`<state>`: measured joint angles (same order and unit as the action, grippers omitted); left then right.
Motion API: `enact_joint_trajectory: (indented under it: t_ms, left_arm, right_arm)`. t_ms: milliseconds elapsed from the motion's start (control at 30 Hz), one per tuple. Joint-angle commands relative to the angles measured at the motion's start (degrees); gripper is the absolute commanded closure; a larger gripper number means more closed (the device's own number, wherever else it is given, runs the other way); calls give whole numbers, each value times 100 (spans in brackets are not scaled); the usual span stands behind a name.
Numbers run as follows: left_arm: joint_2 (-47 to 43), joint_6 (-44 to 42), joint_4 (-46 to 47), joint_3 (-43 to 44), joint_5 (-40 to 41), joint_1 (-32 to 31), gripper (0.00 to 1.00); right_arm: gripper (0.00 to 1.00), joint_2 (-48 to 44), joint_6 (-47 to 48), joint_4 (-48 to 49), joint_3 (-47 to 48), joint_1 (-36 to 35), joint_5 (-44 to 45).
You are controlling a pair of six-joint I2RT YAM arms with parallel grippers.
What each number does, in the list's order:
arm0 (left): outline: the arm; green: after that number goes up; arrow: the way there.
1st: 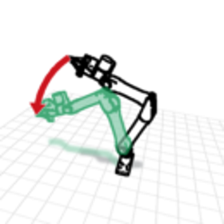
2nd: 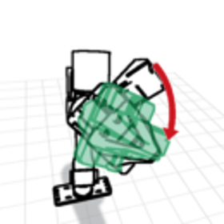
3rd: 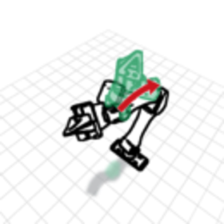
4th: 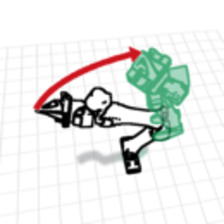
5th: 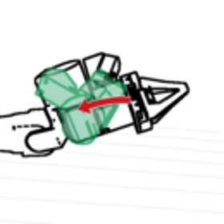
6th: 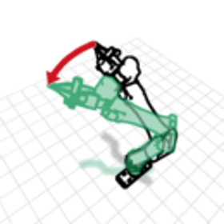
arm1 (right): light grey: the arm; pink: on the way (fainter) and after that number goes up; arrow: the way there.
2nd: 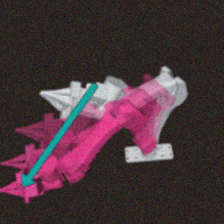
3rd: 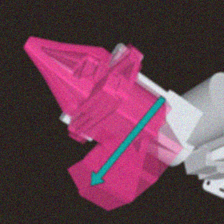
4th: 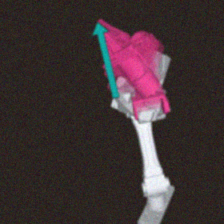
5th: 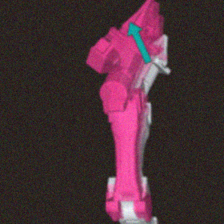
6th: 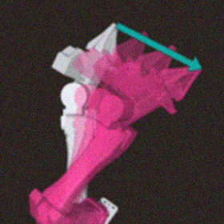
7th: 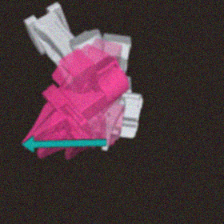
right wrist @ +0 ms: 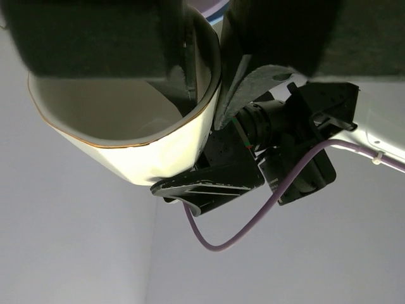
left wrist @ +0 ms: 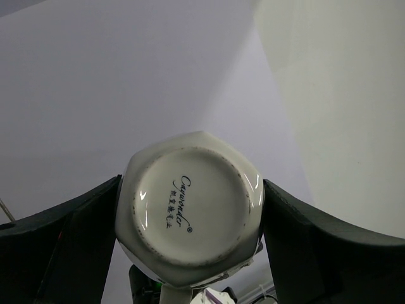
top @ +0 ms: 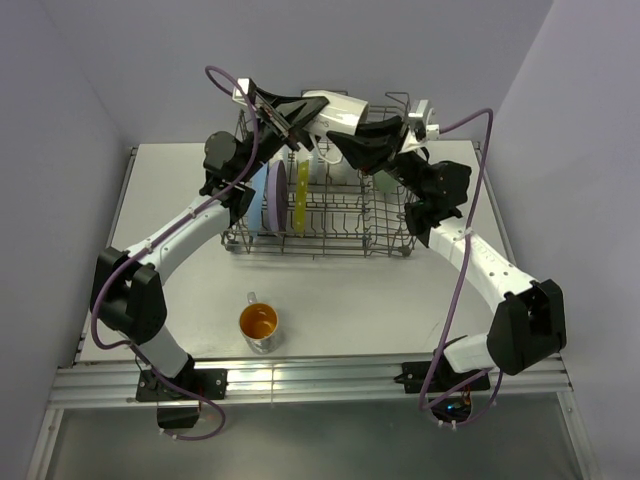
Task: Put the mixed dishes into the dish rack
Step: Pass the cup from the right arm to the left
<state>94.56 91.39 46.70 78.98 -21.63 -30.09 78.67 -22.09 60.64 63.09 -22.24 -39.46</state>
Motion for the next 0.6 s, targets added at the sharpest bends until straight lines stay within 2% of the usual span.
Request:
enact_joint_trajectory:
  t_ms: [0,33,100,133,167,567]
  left_arm:
    - [-228,-42,341,47,-140,29,100]
    - [-280,-95,270,47,-157,38,100]
    - [-333,-226,95,65,-175,73,100]
    - [-359,-262,42,74,-175,73,100]
    - [-403,-323,6,74,-184,82,100]
    - [-518,-517,-126,56,-228,248,100]
  right_arm:
    - [71,-89,64,431,-16,-8,246]
    - [59,-80,73,431,-33,-8,246]
    - [48,-89,99,431,-60,0,246]
    - [39,-98,108,431,-69,0,246]
    - [35,-98,125,431,-77,0,255]
    - [29,-159,73,229,-156,149,168]
